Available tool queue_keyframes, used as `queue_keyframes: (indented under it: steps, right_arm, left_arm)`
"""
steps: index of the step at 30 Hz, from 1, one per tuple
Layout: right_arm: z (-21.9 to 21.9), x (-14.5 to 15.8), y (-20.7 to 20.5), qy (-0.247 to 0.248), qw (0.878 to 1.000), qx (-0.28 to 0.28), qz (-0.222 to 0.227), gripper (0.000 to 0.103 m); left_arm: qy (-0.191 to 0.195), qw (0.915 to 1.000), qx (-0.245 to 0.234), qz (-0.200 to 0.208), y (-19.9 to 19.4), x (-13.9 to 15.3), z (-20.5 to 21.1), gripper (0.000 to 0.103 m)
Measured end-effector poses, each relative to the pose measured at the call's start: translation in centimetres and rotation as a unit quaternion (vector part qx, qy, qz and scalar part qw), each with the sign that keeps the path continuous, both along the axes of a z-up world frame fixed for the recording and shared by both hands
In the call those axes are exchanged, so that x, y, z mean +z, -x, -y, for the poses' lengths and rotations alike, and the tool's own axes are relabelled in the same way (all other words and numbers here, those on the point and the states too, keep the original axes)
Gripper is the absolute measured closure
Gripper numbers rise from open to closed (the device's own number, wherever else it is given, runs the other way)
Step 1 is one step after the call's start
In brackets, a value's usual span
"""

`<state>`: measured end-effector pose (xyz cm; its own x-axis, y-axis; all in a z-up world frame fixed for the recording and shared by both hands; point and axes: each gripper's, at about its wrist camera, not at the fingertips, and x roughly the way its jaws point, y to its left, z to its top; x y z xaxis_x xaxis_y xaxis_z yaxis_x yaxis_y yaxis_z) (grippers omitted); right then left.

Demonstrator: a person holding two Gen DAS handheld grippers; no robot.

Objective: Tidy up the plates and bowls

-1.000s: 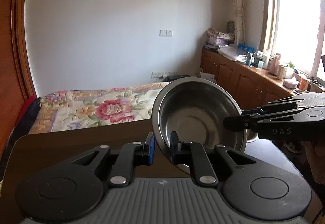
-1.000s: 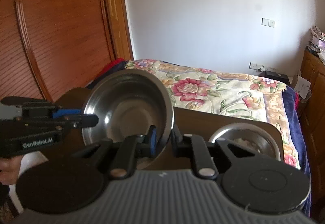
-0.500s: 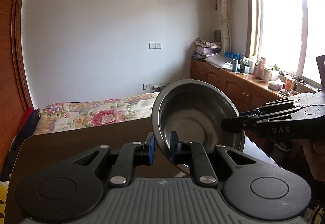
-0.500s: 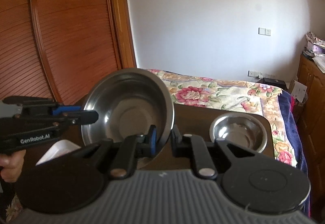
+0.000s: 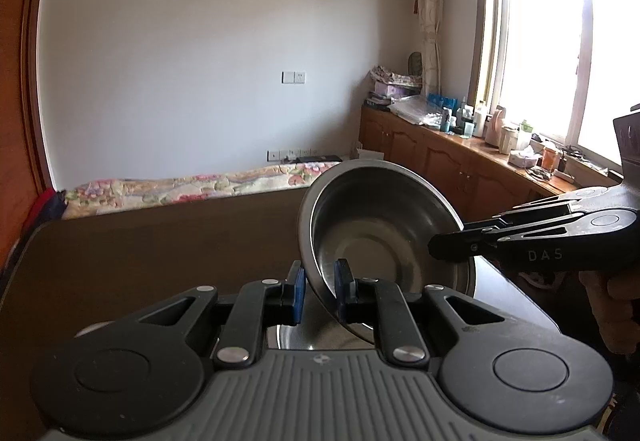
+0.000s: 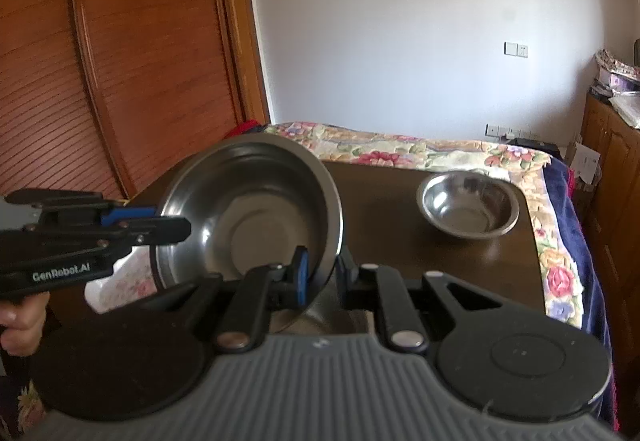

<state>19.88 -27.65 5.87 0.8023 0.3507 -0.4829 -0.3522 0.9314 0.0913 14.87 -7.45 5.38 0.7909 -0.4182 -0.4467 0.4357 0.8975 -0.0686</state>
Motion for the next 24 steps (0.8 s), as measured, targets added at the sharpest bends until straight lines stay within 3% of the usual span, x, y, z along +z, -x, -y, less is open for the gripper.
queue_keyframes:
  steps: [17,24]
  right_arm:
    - [-0.2,-4.3,1.4,0.012,0.999,0.012,-0.033,0.086]
    - [-0.3,-5.7,1.0,0.013,0.999,0.009,-0.042,0.086]
  left_arm:
    - [0.003,0.9986,0.002,-0.053,-1.2,-4.9,0.2,0.066]
    - [-0.013,0.9987,0.006,-0.049,-1.6,-5.8,0.6,0.065]
